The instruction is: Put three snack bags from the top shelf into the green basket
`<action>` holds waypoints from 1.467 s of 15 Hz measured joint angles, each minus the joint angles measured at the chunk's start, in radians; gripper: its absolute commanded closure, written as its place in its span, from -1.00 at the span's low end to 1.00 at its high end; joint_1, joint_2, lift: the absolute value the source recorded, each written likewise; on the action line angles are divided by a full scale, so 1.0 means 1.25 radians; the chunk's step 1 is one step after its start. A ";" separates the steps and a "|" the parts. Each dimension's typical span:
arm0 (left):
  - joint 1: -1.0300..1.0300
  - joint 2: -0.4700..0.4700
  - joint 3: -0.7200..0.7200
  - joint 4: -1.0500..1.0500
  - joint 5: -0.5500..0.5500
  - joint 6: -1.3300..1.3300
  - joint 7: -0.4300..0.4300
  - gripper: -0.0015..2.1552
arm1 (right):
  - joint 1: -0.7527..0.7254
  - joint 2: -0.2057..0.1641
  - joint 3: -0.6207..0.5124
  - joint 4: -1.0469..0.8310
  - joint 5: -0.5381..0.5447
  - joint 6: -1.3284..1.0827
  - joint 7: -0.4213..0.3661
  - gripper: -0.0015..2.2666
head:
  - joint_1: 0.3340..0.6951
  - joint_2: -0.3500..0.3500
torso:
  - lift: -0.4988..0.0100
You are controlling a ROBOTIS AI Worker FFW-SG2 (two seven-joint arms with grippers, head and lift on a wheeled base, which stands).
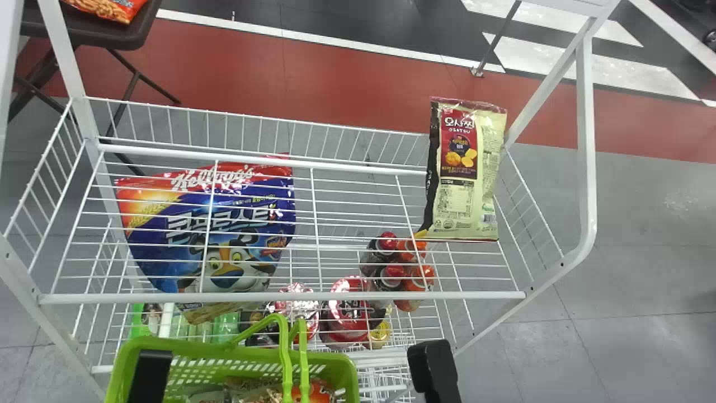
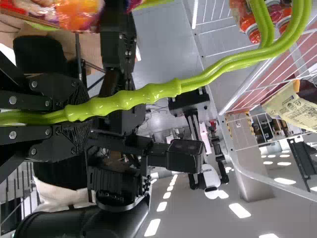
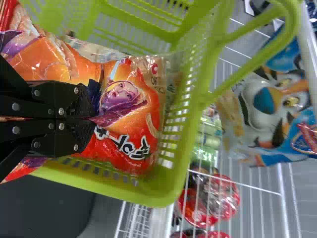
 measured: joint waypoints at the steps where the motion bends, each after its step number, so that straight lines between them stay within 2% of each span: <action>1: 0.000 0.000 0.000 0.000 0.000 0.000 0.000 0.99 | 0.004 0.000 0.000 -0.002 -0.001 0.005 0.006 -1.00 | 1.00 -1.00 | 0.76; 4: 0.000 0.000 0.001 0.000 0.000 0.000 0.000 0.99 | 0.027 -0.001 -0.016 -0.054 -0.015 0.069 0.022 -0.96 | 1.00 -1.00 | 0.76; 7: 0.000 0.000 0.001 0.000 0.001 0.000 0.000 0.99 | 0.048 0.003 -0.057 -0.135 -0.024 0.157 0.009 -0.95 | 1.00 -1.00 | 0.76; 11: 0.000 0.000 0.001 -0.001 0.002 0.000 -0.001 0.99 | 0.058 0.010 -0.103 -0.193 -0.022 0.122 -0.004 -0.95 | 1.00 -1.00 | 0.76; 15: 0.000 0.000 0.003 0.001 0.004 -0.002 -0.001 0.99 | 0.081 0.012 -0.130 -0.211 0.033 -0.163 -0.001 -0.95 | 1.00 -1.00 | 0.76; 17: 0.000 0.000 0.007 0.012 0.004 -0.008 0.000 0.99 | 0.107 0.015 -0.117 -0.178 0.087 -0.436 0.021 -0.95 | 1.00 -1.00 | 0.76; 19: 0.000 0.000 0.010 0.019 0.004 -0.011 0.001 0.99 | 0.143 0.028 -0.096 -0.129 0.121 -0.680 0.036 -0.95 | 1.00 -1.00 | 0.76; 22: -0.007 0.000 0.012 0.025 0.009 -0.011 0.002 0.99 | 0.223 0.057 -0.102 -0.106 0.126 -0.805 0.011 -0.94 | 1.00 -1.00 | 0.76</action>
